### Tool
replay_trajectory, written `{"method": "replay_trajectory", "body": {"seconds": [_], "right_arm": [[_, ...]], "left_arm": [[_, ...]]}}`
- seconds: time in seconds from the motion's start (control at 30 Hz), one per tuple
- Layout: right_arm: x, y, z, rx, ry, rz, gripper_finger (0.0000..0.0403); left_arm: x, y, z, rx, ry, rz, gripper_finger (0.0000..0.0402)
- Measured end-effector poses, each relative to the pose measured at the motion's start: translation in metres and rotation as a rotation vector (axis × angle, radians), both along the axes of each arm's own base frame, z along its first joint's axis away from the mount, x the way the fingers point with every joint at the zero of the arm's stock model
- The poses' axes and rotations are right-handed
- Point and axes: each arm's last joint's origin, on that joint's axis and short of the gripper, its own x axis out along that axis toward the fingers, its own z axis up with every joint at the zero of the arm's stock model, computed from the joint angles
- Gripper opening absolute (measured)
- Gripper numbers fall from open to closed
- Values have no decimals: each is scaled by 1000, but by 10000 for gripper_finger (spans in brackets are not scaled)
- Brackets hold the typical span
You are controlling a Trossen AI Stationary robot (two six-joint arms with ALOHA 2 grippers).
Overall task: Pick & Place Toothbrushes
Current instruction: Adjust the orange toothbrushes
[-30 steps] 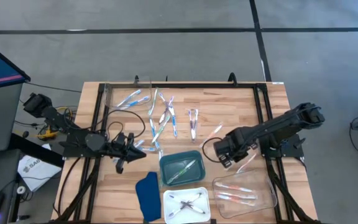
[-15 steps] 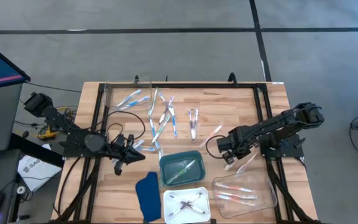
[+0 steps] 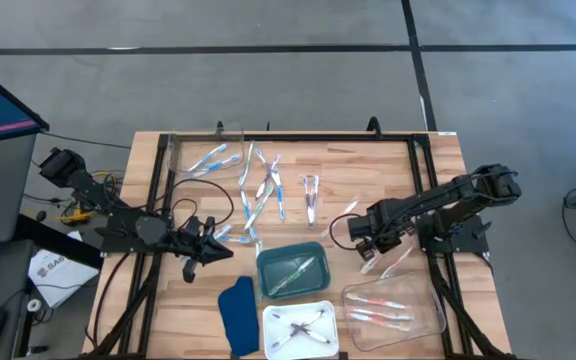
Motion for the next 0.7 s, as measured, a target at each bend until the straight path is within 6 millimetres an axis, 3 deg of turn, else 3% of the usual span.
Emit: {"method": "replay_trajectory", "body": {"seconds": [0.23,0.7], "right_arm": [[-6,11,1,49,51,27,0],[-11,15,3,106,116,-23,0]], "left_arm": [[0,0,0,0,-1,0,8],[0,0,0,-1,-2,-1,8]]}}
